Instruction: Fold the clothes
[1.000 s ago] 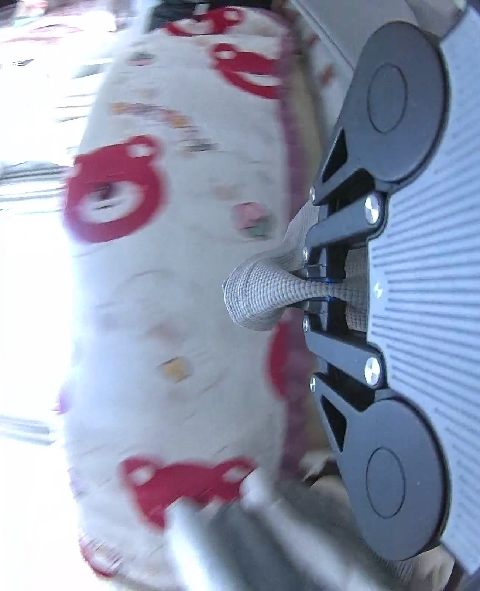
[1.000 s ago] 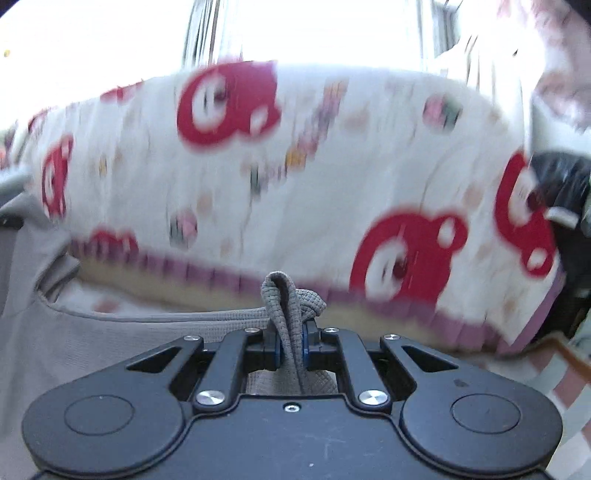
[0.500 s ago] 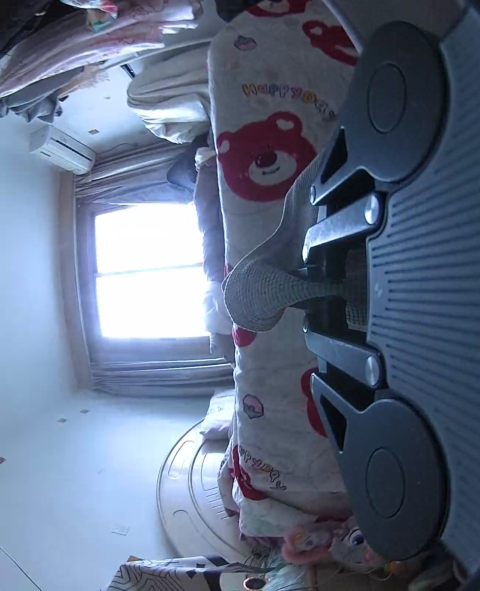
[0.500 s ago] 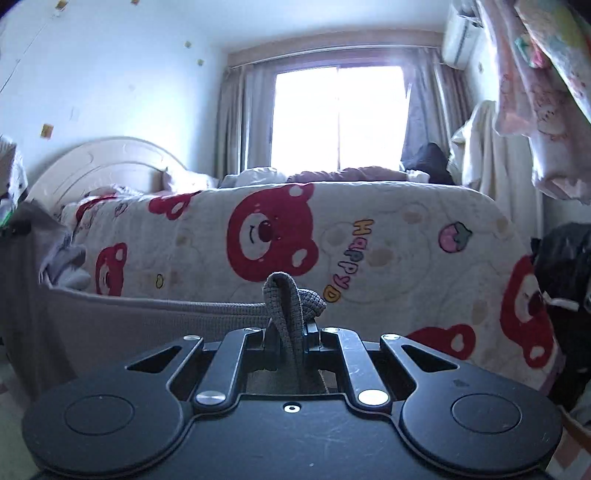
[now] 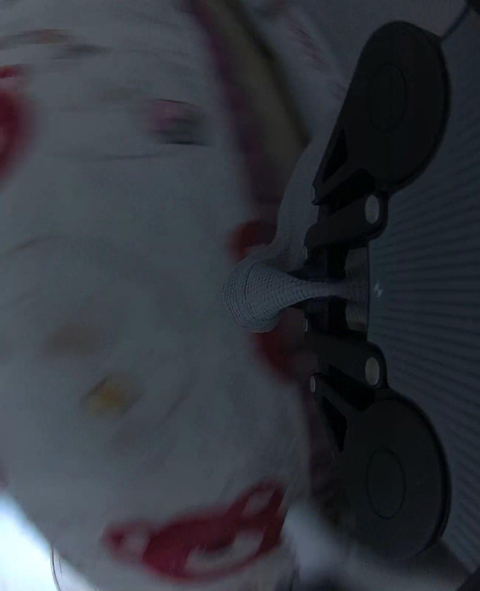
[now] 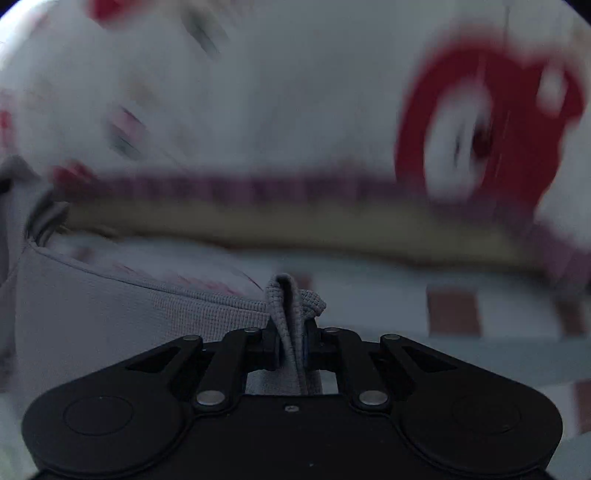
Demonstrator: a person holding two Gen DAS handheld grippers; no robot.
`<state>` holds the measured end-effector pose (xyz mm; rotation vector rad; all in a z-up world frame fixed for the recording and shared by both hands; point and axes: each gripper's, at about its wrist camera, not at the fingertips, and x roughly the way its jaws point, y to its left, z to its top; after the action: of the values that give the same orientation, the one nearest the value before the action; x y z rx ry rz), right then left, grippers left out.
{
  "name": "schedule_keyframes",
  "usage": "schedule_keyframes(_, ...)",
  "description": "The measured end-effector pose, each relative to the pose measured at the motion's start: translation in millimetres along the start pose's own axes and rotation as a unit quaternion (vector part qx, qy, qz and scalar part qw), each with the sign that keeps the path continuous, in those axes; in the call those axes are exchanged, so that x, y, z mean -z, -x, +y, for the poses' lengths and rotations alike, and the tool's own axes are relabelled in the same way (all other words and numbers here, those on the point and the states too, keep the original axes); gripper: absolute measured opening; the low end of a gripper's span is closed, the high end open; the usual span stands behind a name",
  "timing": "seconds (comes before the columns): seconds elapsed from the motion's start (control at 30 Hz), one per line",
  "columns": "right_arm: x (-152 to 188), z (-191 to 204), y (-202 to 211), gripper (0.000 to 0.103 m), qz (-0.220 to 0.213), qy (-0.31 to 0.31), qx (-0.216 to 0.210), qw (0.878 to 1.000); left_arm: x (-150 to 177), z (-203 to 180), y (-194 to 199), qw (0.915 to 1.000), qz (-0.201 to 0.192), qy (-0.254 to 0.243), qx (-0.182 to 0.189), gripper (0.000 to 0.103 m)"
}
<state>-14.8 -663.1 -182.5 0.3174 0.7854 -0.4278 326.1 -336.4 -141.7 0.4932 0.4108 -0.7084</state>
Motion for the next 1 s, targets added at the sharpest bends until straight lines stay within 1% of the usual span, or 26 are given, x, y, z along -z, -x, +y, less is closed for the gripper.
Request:
schedule_keyframes(0.03, 3, -5, -28, 0.011, 0.016, -0.006, 0.008, 1.0, 6, -8, -24, 0.9999, 0.015, -0.004, -0.004, 0.006)
schedule_keyframes(0.1, 6, -5, -61, 0.011, 0.032, 0.002, 0.023, 0.999, 14, -21, -61, 0.9992, 0.031, -0.014, -0.02, 0.006)
schedule_keyframes(0.17, 6, -2, -73, 0.011, 0.033, 0.02, 0.027, 0.999, 17, -26, -88, 0.9988, 0.037, -0.02, -0.025, 0.006)
schedule_keyframes(0.27, 5, 0, -76, 0.011, 0.034, 0.042, 0.022, 0.998, 21, -28, -108, 0.9985, 0.037, -0.037, -0.018, 0.007)
schedule_keyframes(0.3, 6, 0, -76, 0.012, 0.035, 0.045, 0.021, 0.998, 24, -31, -111, 0.998, 0.034, -0.049, -0.021, 0.012)
schedule_keyframes(0.33, 7, -2, -76, 0.013, 0.037, 0.047, 0.019, 0.998, 26, -32, -114, 0.9976, 0.032, -0.056, -0.023, 0.014)
schedule_keyframes(0.37, 4, -5, -77, 0.015, 0.037, 0.042, 0.019, 0.998, 28, -33, -114, 0.9976, 0.034, -0.056, -0.024, 0.018)
schedule_keyframes(0.4, 2, -7, -77, 0.019, 0.036, 0.038, 0.021, 0.998, 30, -32, -114, 0.9977, 0.038, -0.051, -0.027, 0.029)
schedule_keyframes(0.43, 2, -9, -72, 0.023, 0.03, 0.033, 0.034, 0.998, 31, -29, -111, 0.9979, 0.043, -0.039, -0.03, 0.034)
schedule_keyframes(0.47, 2, -11, -66, 0.031, 0.022, 0.022, 0.045, 0.998, 32, -25, -107, 0.9983, 0.049, -0.019, -0.026, 0.035)
schedule_keyframes(0.53, 5, -17, -41, 0.033, -0.002, -0.042, 0.063, 0.997, 33, -11, -91, 0.9974, 0.063, 0.035, -0.007, 0.035)
schedule_keyframes(0.6, 9, -23, -15, 0.033, -0.026, -0.106, 0.08, 0.991, 35, 0, -66, 0.9938, 0.063, 0.091, 0.01, 0.037)
schedule_keyframes(0.67, 12, -29, 10, 0.039, -0.05, -0.169, 0.097, 0.98, 46, 9, -34, 0.9875, 0.055, 0.145, 0.029, 0.041)
schedule_keyframes(0.7, 14, -32, 22, 0.039, -0.061, -0.2, 0.105, 0.972, 54, 16, -18, 0.9833, 0.053, 0.17, 0.038, 0.041)
schedule_keyframes(0.73, 17, -34, 35, 0.042, -0.074, -0.228, 0.107, 0.965, 63, 21, -3, 0.9792, 0.057, 0.19, 0.044, 0.041)
schedule_keyframes(0.77, 26, -34, 49, 0.043, -0.084, -0.241, 0.093, 0.962, 72, 25, 13, 0.9748, 0.066, 0.207, 0.049, 0.041)
schedule_keyframes(0.83, 48, -28, 73, 0.044, -0.079, -0.251, 0.088, 0.961, 91, 29, 46, 0.9655, 0.083, 0.239, 0.06, 0.041)
schedule_keyframes(0.9, 74, -25, 87, 0.047, -0.058, -0.265, 0.085, 0.959, 111, 27, 77, 0.9566, 0.1, 0.263, 0.075, 0.041)
schedule_keyframes(0.97, 106, -26, 97, 0.048, -0.029, -0.307, 0.07, 0.949, 128, 28, 108, 0.9498, 0.114, 0.28, 0.08, 0.041)
schedule_keyframes(1.0, 122, -26, 98, 0.048, -0.018, -0.336, 0.056, 0.94, 137, 27, 125, 0.947, 0.121, 0.287, 0.08, 0.041)
